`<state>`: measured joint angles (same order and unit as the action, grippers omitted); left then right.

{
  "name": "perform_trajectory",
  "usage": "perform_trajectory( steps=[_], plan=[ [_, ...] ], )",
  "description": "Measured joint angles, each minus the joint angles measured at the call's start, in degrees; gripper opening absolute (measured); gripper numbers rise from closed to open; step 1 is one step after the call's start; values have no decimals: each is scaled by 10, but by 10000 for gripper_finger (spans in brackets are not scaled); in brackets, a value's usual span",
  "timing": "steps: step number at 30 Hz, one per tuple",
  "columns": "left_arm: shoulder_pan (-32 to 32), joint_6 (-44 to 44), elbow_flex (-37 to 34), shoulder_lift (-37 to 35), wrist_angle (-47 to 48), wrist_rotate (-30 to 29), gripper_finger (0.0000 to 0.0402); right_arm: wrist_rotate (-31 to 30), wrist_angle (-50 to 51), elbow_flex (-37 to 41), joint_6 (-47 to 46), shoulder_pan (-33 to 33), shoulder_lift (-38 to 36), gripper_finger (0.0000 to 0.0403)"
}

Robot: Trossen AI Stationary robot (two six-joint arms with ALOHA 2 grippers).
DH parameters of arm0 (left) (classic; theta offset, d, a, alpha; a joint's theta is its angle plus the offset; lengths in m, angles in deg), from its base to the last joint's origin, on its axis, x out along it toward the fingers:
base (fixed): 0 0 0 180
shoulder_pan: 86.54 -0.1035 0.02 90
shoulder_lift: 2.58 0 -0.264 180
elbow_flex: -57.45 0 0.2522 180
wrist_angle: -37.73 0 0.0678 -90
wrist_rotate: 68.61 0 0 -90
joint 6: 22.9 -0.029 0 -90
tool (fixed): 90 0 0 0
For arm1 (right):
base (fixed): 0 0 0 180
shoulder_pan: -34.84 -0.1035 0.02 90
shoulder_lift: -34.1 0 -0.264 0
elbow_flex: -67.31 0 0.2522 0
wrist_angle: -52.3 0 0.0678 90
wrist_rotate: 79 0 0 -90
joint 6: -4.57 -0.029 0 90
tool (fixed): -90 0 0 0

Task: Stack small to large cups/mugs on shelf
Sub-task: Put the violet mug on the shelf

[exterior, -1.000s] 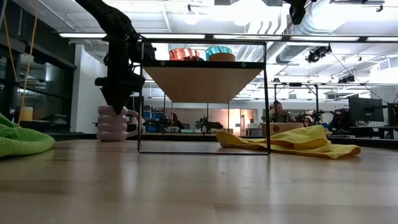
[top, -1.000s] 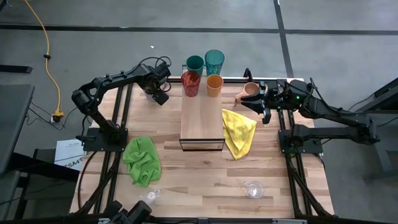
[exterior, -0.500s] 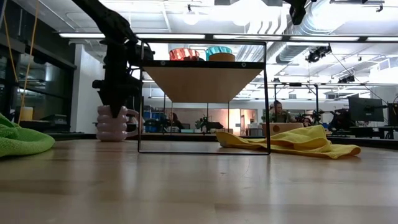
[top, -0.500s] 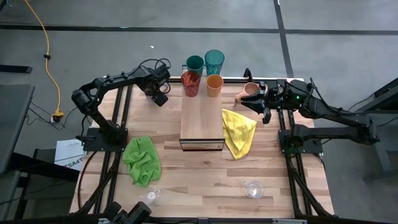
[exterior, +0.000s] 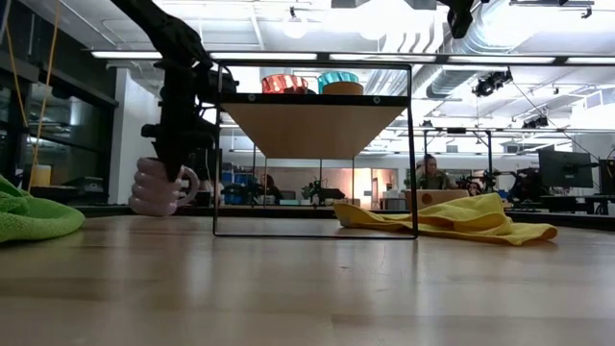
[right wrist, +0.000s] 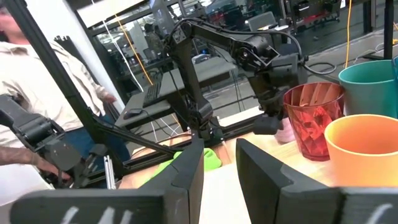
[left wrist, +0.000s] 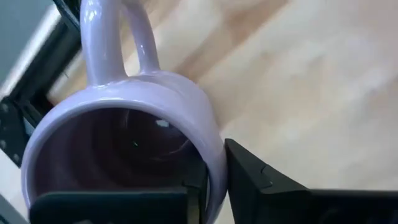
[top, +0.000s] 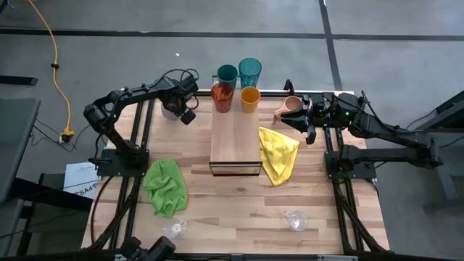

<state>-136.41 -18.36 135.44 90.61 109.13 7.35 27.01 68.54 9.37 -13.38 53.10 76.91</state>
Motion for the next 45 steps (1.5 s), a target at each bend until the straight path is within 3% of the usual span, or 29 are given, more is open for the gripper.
perform_trajectory(
  steps=[10,19,24,29,33,36,39,45],
  plan=[
    [0,28,24,-63,66,73,19,0,0,0,0,0,0,85],
    [70,132,36,-236,81,134,19,0,0,0,1,0,0,85],
    [178,229,36,-329,86,147,19,0,0,0,4,0,0,85],
    [336,349,36,-376,67,144,19,0,0,0,4,0,0,85],
    [460,392,53,-370,-25,86,19,5,-2,0,2,0,0,85],
    [521,358,84,-347,-113,14,19,10,-11,0,0,-1,0,85],
    [545,270,113,-320,-182,-41,19,16,-39,0,0,-6,0,85],
    [548,82,119,-295,-365,-46,20,51,-136,0,-3,-35,0,85]
  ],
)
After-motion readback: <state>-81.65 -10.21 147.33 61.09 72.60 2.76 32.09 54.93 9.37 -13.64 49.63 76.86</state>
